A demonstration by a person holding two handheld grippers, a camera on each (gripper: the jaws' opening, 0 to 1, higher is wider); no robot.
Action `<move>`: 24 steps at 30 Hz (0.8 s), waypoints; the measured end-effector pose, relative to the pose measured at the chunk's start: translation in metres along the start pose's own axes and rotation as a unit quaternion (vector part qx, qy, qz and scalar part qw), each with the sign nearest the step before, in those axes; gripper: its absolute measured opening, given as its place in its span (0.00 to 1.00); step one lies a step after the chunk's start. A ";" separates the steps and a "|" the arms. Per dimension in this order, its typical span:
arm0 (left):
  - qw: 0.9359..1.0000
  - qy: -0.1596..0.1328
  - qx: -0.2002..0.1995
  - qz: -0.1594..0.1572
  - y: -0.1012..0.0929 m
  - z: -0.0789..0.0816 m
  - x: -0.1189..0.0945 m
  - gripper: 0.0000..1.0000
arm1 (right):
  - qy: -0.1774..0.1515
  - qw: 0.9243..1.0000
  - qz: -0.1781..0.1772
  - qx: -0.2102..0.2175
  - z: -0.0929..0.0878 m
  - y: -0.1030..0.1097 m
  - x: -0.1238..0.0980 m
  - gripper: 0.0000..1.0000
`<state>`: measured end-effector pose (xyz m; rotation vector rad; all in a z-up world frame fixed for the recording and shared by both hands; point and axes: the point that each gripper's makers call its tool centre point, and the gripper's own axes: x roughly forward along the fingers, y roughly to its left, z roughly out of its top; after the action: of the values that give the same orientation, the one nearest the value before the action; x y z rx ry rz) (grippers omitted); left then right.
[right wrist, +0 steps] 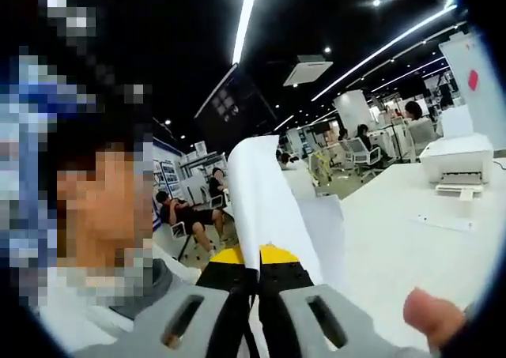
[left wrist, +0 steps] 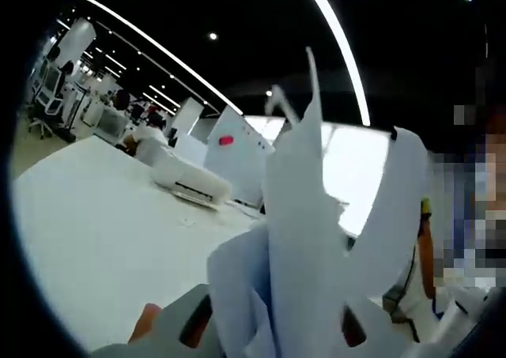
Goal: Organize the stack of printing papers by aligning and flattening the scattered papers on the table
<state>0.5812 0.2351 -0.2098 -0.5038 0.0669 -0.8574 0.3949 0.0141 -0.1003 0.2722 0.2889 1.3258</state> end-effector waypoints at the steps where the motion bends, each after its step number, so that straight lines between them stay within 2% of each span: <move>1: 1.000 0.000 0.000 0.001 0.000 0.000 0.000 0.06 | 0.001 1.000 0.003 0.003 0.000 0.001 -0.002 0.00; 10: 1.000 0.005 0.001 0.004 0.000 -0.002 0.004 0.06 | 0.020 0.999 0.022 0.018 -0.008 0.003 0.000 0.00; 12: 1.000 0.006 0.000 0.003 0.000 -0.002 0.005 0.06 | 0.021 0.999 0.034 0.032 -0.008 0.005 -0.002 0.00; 20: 1.000 0.010 0.000 0.008 0.006 -0.002 0.013 0.06 | 0.043 0.993 0.074 0.083 -0.023 -0.008 0.014 0.00; 24: 1.000 0.012 0.000 0.007 0.006 -0.004 0.013 0.06 | 0.049 0.992 0.077 0.086 -0.028 -0.013 0.016 0.00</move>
<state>0.5931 0.2272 -0.2142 -0.4928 0.0924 -0.8497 0.4002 0.0281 -0.1314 0.3806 0.4749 1.4718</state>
